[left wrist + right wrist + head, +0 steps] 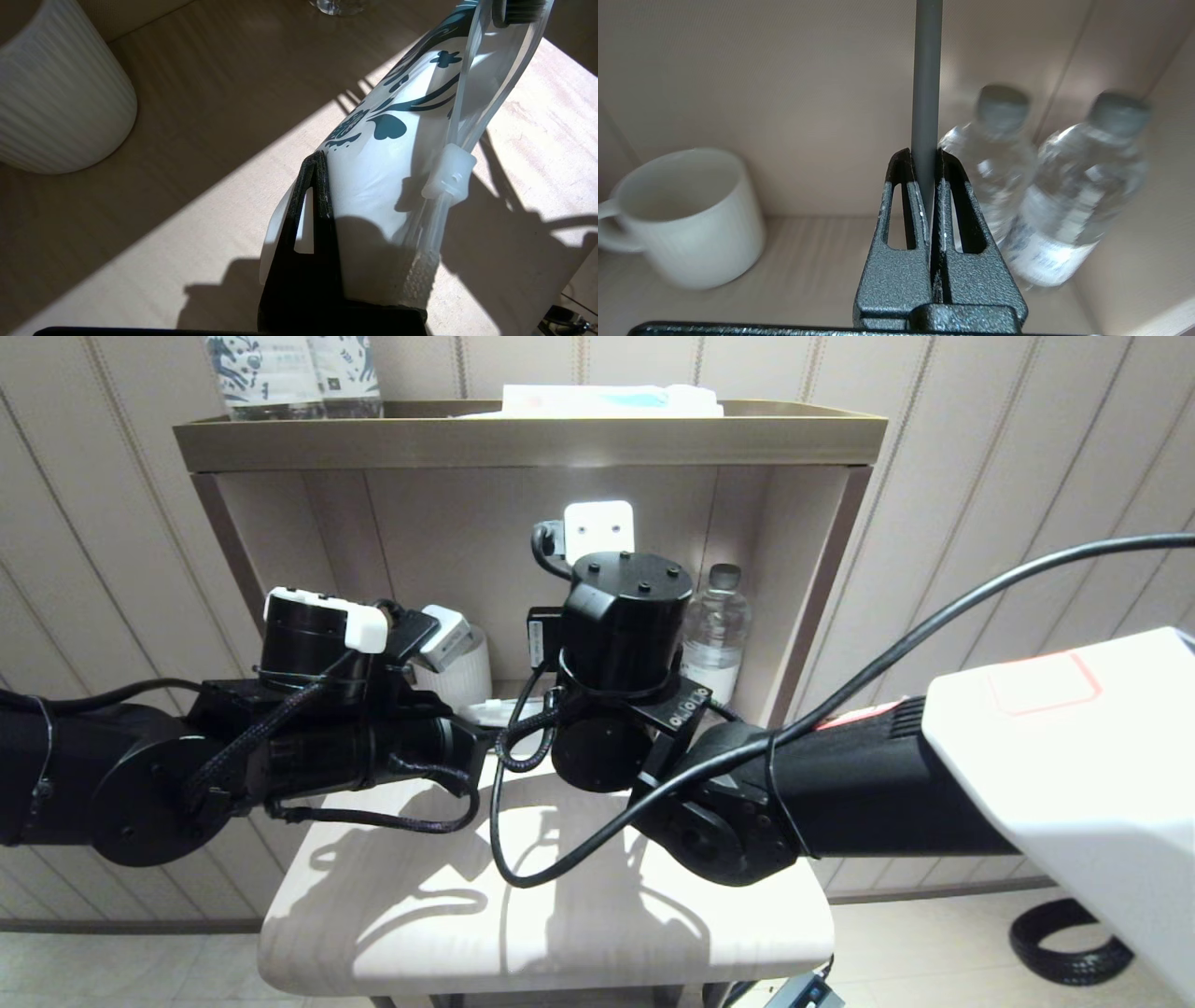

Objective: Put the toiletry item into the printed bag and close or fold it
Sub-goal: Place the toothbrush in the storage bag

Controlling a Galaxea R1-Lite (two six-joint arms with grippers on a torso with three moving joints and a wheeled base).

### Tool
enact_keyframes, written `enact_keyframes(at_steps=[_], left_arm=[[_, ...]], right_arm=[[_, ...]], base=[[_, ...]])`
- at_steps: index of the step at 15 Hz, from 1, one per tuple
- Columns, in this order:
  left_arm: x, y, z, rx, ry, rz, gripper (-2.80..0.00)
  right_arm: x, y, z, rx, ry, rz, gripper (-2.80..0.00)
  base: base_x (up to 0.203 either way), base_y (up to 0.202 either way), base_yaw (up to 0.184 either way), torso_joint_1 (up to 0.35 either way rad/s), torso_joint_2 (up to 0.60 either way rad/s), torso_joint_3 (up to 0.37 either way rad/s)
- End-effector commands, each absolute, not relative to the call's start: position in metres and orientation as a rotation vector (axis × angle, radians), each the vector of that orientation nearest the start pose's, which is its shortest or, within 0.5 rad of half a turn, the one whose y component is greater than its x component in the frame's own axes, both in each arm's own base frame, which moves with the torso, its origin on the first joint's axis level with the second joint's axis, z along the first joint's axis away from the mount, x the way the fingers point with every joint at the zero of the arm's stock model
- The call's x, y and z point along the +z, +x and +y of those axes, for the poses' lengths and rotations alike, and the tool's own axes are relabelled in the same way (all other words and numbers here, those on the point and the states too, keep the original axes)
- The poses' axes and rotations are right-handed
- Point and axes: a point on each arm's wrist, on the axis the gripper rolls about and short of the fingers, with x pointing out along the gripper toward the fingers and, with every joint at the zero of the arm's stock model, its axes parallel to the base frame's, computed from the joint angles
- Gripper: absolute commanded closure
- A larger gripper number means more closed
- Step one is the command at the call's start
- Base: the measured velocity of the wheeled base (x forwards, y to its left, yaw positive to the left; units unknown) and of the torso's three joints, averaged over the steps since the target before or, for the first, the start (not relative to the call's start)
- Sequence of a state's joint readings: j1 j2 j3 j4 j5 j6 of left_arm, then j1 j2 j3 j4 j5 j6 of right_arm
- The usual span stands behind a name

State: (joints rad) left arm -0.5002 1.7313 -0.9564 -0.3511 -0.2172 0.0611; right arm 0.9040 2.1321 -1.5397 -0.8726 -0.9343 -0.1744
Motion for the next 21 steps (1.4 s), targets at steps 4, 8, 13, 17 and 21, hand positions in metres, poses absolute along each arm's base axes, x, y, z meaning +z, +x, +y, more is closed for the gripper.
enact_keyframes(at_steps=[4, 8, 13, 17, 21], left_arm=[[0.191, 0.278, -0.157, -0.719, 0.100, 0.395, 0.00], [0.195, 0.277, -0.157, -0.715, 0.087, 0.386, 0.00], [0.208, 0.275, -0.155, -0.712, 0.063, 0.372, 0.00], [0.211, 0.274, -0.155, -0.712, 0.061, 0.361, 0.00], [0.216, 0.272, -0.154, -0.713, 0.061, 0.367, 0.00]], right_arm=[[0.225, 0.282, 0.330, -0.075, -0.023, -0.229, 0.00], [0.217, 0.278, 0.326, -0.073, -0.039, -0.218, 0.00], [0.215, 0.277, 0.319, -0.079, -0.048, -0.212, 0.00], [0.219, 0.286, 0.307, -0.113, -0.048, -0.214, 0.00], [0.209, 0.290, 0.298, -0.124, -0.071, -0.202, 0.00]], base=[[0.000, 0.000, 0.000, 0.000, 0.00, 0.000], [0.000, 0.000, 0.000, 0.000, 0.00, 0.000], [0.000, 0.000, 0.000, 0.000, 0.00, 0.000], [0.000, 0.000, 0.000, 0.000, 0.00, 0.000], [0.000, 0.000, 0.000, 0.000, 0.00, 0.000]])
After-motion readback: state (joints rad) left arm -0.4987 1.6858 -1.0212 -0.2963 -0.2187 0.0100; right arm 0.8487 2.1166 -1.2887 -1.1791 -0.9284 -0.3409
